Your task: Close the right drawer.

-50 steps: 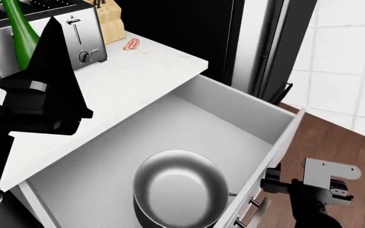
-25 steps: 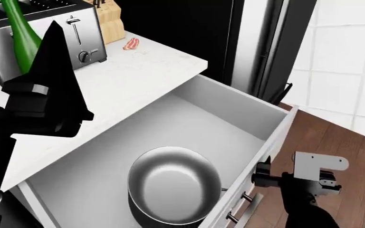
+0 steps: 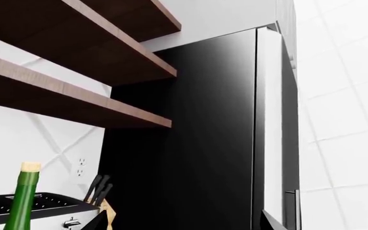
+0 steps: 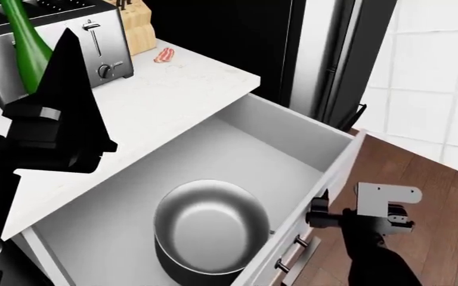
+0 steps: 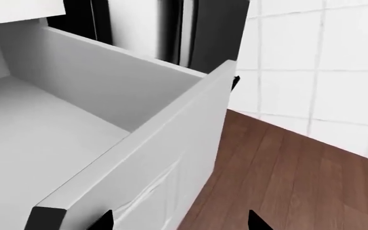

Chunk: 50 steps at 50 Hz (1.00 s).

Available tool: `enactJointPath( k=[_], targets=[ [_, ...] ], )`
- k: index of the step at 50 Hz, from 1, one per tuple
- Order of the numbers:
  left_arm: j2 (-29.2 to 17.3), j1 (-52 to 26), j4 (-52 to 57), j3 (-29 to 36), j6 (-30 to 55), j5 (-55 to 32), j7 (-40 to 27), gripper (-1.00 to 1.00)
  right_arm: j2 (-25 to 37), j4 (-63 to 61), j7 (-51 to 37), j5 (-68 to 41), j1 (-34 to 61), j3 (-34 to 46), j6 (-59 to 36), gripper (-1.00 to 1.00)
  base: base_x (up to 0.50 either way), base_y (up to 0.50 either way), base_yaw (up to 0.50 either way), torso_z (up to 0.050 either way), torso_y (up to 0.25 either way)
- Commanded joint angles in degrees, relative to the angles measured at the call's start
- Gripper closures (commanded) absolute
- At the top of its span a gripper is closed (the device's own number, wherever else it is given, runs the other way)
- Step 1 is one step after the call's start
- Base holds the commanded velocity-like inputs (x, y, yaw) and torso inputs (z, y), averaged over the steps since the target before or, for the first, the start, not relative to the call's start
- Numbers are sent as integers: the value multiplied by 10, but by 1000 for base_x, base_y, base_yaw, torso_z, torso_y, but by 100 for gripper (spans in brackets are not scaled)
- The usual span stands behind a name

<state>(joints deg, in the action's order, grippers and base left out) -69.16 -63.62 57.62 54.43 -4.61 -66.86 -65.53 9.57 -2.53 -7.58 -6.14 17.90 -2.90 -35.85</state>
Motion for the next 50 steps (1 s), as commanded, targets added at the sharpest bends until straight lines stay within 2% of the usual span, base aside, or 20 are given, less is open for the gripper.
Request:
enactJointPath(
  k=[1,50],
  targets=[
    [-2,5,-5,3,-5,3,3,-100,-13,21,7,-43,26,25,24,-100,0,0,0,0,0],
    [-2,24,-14,11,-17,20,11,-100,-28,137,36,-59,97,86,80,-100,0,0,0,0,1]
  ],
)
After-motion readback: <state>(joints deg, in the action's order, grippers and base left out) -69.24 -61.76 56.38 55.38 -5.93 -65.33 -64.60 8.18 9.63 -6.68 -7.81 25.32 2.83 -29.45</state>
